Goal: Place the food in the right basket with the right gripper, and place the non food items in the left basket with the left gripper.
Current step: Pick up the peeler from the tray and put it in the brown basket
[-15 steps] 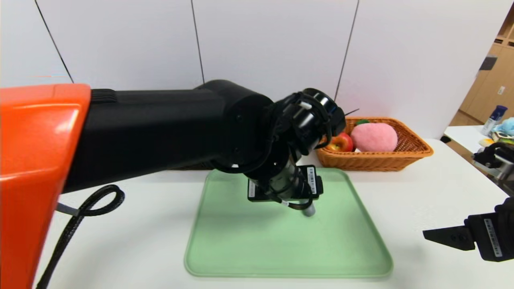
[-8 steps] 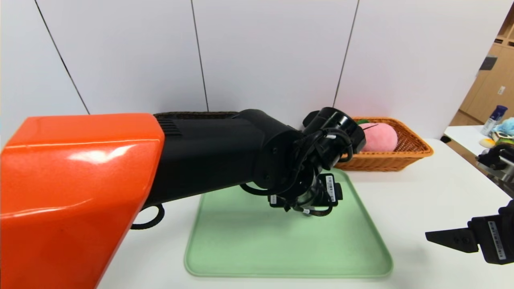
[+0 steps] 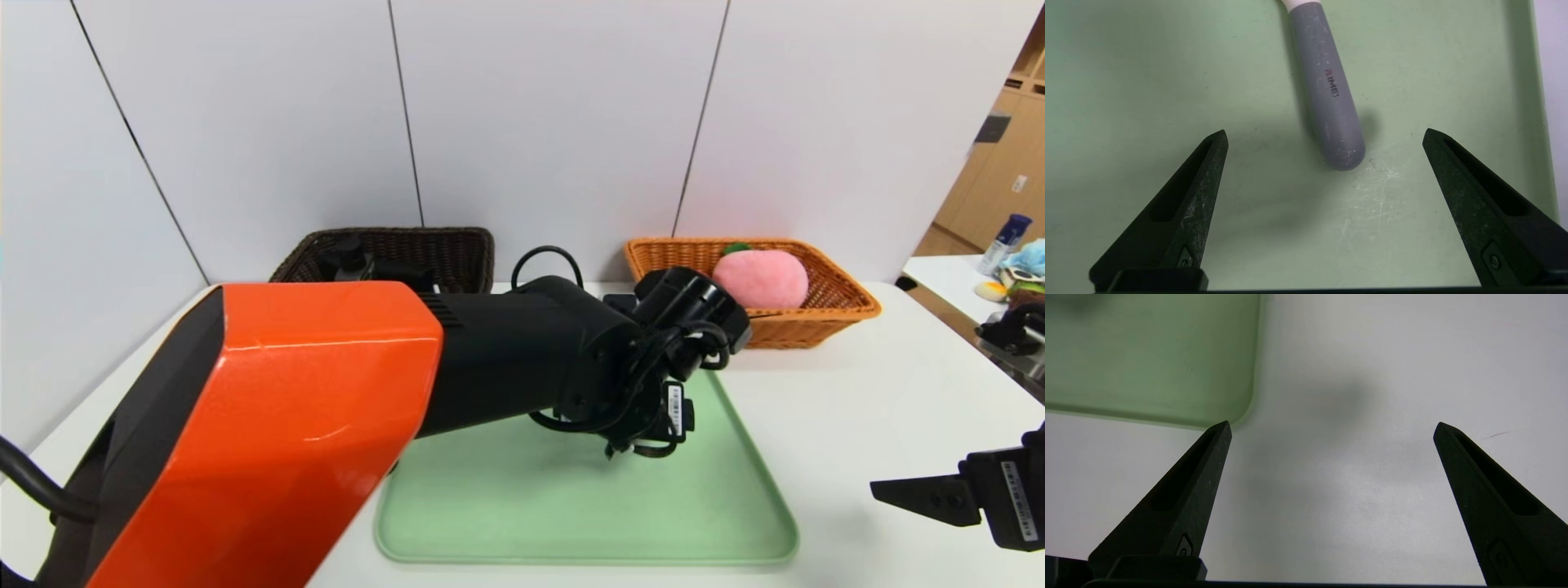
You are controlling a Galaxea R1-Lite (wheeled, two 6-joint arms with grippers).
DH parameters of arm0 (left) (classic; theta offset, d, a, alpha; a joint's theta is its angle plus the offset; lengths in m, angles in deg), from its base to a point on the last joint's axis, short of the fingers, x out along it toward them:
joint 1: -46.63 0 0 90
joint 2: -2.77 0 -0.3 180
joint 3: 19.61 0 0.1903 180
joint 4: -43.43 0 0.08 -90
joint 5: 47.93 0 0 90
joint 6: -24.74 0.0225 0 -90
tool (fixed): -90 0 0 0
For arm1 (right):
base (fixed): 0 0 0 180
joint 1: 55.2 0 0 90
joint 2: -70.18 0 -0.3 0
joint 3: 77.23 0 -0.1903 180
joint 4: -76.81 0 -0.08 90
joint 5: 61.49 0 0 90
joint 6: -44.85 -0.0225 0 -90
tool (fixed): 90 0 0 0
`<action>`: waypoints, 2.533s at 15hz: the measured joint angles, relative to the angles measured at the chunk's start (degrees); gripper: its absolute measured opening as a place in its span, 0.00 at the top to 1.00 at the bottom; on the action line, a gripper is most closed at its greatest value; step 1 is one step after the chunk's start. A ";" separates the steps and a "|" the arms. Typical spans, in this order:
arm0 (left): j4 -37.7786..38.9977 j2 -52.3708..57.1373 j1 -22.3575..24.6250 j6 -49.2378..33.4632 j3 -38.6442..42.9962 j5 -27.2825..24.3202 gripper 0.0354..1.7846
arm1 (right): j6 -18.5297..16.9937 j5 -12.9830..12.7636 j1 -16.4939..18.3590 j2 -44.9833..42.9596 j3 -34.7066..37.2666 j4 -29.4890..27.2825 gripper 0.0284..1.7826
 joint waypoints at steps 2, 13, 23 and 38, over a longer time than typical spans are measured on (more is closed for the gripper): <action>0.66 -0.98 0.11 0.16 -0.02 0.06 0.06 | 0.13 0.13 -0.05 -0.07 0.30 0.00 0.04; 2.67 -3.47 0.13 3.55 -0.06 2.23 0.06 | 0.50 0.22 -0.16 -0.18 1.60 0.01 0.04; 0.94 -3.50 0.05 4.79 0.02 1.90 0.83 | 0.56 0.16 -0.24 -0.88 1.40 0.09 0.04; -7.06 22.13 9.62 -4.56 0.13 -13.64 0.83 | 0.45 0.11 -0.17 -0.93 1.08 0.17 0.04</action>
